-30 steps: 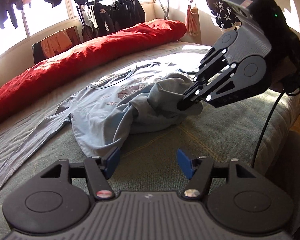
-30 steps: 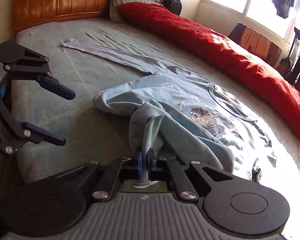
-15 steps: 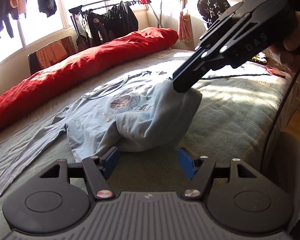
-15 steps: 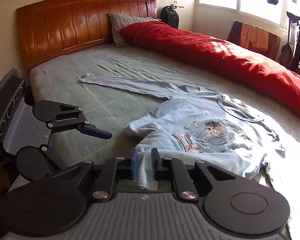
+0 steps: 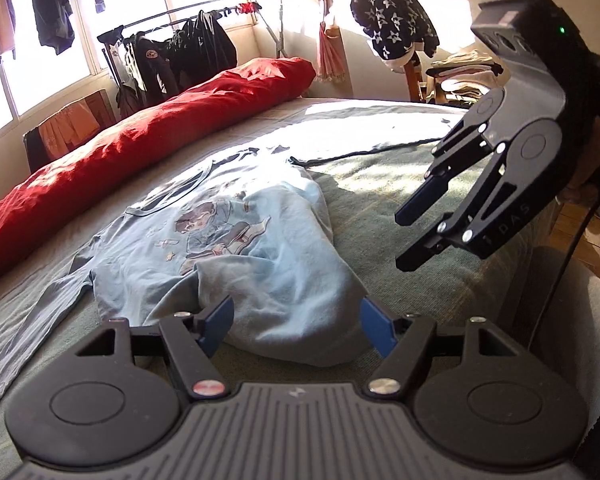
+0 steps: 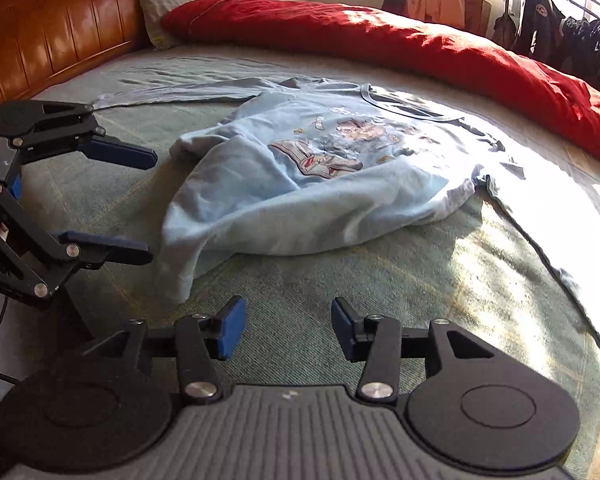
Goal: Fold clothes
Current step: 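Open the right gripper and withdraw it from the shirt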
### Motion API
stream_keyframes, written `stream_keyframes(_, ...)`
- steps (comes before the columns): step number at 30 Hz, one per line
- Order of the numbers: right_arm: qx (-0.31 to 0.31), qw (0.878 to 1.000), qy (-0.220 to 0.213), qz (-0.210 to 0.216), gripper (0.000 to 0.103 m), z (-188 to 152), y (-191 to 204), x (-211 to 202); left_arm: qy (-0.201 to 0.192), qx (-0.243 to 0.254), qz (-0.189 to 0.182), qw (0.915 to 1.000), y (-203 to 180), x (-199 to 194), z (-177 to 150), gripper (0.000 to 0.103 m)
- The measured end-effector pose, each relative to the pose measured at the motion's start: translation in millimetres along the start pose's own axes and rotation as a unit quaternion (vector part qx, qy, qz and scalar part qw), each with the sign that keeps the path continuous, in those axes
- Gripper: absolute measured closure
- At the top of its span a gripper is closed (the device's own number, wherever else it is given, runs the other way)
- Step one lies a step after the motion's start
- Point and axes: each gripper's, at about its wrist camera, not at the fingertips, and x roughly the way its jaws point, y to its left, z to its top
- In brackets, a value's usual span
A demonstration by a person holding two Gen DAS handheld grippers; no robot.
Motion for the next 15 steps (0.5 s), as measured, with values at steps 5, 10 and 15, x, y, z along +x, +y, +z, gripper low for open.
stream_keyframes(5,0.045,0.999,-0.007,-0.027,0.043,-27.5,-2.0,11.5,0.007,0.012,0.001,0.9999,-12.0,23.2,15.6,0.031)
stream_keyframes(10,0.095,0.995,-0.033,-0.008,0.039,-34.8,-6.0,4.9,0.032,0.059,0.038,0.997,-22.0,45.8,23.5,0.031)
stream_keyframes(15,0.11,0.993,-0.047,0.001,0.038,-32.7,-12.9,-0.4,0.045,0.103,0.091,0.9895,-11.0,56.0,25.5,0.031)
